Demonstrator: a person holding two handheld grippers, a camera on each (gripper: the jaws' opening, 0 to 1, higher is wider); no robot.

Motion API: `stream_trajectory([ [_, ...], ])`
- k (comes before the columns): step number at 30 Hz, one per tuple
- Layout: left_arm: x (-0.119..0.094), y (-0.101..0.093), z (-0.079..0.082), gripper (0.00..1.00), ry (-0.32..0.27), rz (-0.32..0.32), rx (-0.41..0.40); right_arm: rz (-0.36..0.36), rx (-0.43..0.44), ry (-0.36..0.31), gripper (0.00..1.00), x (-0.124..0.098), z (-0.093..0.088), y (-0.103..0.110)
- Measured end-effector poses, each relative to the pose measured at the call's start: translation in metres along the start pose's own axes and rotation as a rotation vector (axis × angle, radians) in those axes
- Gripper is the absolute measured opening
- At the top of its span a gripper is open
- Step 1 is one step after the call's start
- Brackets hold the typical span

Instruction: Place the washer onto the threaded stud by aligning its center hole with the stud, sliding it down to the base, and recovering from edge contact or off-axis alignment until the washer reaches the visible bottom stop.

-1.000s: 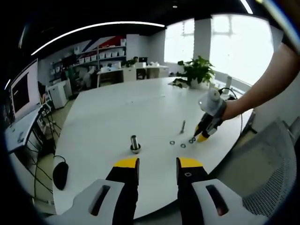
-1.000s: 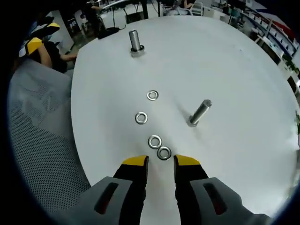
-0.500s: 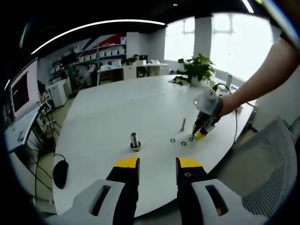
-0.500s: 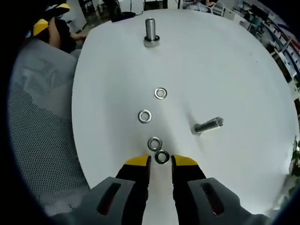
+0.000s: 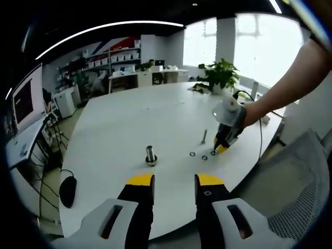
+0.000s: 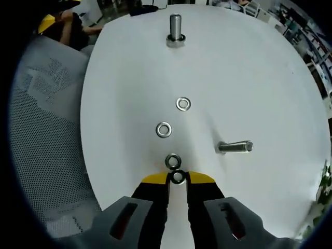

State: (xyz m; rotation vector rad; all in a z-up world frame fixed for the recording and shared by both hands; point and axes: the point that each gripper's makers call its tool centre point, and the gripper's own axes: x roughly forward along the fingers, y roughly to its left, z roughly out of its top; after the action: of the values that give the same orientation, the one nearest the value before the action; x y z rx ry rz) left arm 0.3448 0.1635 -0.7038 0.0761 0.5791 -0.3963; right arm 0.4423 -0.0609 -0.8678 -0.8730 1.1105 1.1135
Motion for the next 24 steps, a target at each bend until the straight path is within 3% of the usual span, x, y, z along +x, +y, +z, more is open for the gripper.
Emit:
stream_trajectory([
  [3,0.0003,0.0003,-0.0011,0.29,0.006,0.000,-0.001,0.005,-0.014,-0.021,0.15,0.0000,-0.0013,-0.0007],
  [15,0.0002,0.0011,-0.0016,0.29,0.008,0.002,0.000,0.012,-0.045,-0.004,0.17,-0.0021,-0.0070,0.0009],
  [24,-0.0004,-0.0009,-0.0059,0.26,0.023,-0.002,0.028,-0.004,-0.054,0.058,0.15,0.0005,-0.0061,-0.0008],
])
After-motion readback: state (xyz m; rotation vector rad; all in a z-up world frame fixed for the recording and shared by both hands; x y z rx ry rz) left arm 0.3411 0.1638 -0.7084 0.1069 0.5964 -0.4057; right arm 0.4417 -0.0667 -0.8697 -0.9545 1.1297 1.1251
